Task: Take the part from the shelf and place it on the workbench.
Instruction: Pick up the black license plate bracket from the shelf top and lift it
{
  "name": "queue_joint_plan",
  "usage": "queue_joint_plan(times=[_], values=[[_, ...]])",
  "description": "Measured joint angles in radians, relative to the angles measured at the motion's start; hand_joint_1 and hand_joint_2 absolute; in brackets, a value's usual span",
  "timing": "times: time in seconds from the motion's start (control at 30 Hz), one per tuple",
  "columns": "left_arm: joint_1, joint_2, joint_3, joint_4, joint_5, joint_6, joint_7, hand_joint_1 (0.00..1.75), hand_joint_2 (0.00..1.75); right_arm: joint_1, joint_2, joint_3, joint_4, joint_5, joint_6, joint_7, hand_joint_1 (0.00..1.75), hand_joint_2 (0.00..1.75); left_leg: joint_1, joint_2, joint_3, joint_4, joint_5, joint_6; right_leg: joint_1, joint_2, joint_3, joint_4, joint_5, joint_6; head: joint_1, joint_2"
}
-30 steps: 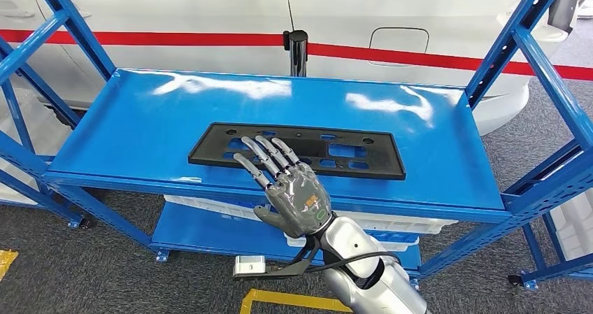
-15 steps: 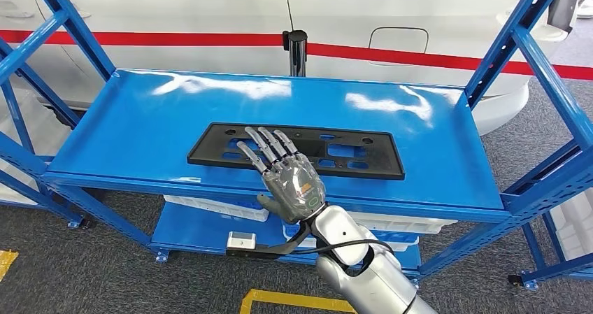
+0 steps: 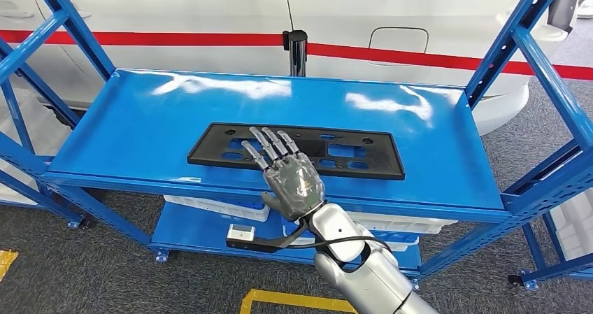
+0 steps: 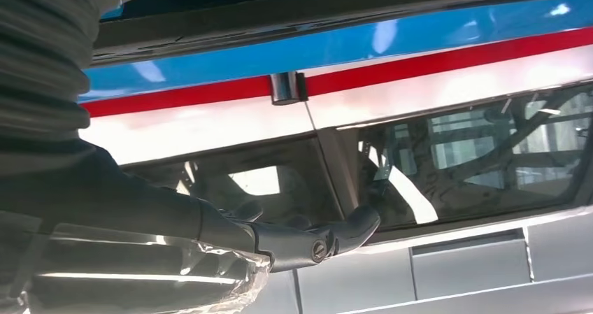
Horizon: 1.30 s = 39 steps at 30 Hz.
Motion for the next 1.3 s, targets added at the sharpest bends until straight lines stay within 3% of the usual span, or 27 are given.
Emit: queue_joint_plan(times=[0.43, 0.6, 0.73, 0.9, 1.3], values=[[0.001, 0.008, 0.007, 0.0, 0.011, 0.005, -0.006, 0.0, 0.0, -0.075, 0.02, -0.048, 0.163, -0.013, -0.008, 0.07, 0.0, 1.75, 0.0, 0.0, 0.0, 0.0, 0.0, 0.0, 0.0, 0.0, 0.0, 0.0, 0.0, 0.0, 0.0, 0.0], [-0.059, -0.047, 0.011, -0.013, 0.006, 0.07, 0.11, 0.0, 0.0, -0.131, 0.07, -0.054, 0.229, 0.001, 0.014, 0.084, 0.0, 1.75, 0.0, -0.001, -0.001, 0.001, 0.001, 0.0, 0.0, -0.001, 0.0, 0.0, 0.0, 0.0, 0.0, 0.0], [-0.096, -0.08, 0.009, -0.024, 0.003, 0.069, 0.139, 0.0, 0.0, -0.16, 0.098, -0.053, 0.262, 0.006, 0.016, 0.099, 0.0, 1.75, 0.0, 0.0, 0.001, 0.001, 0.001, 0.0, 0.0, 0.0, 0.001, 0.0, 0.0, 0.0, 0.0, 0.0], [-0.124, -0.088, 0.0, -0.037, 0.005, 0.068, 0.193, 0.0, 0.0, -0.177, 0.1, -0.057, 0.3, 0.01, 0.012, 0.112, 0.0, 1.75, 0.0, 0.0, 0.001, 0.002, 0.0, 0.0, 0.0, 0.0, 0.001, 0.0, 0.001, 0.001, 0.0, 0.0], [-0.135, -0.094, -0.012, -0.05, 0.013, 0.058, 0.197, 0.0, 0.0, -0.199, 0.101, -0.066, 0.34, 0.034, 0.019, 0.144, 0.0, 1.75, 0.0, 0.0, 0.001, 0.002, 0.0, 0.0, 0.0, 0.0, 0.001, 0.0, 0.001, 0.0, 0.0, 0.0]])
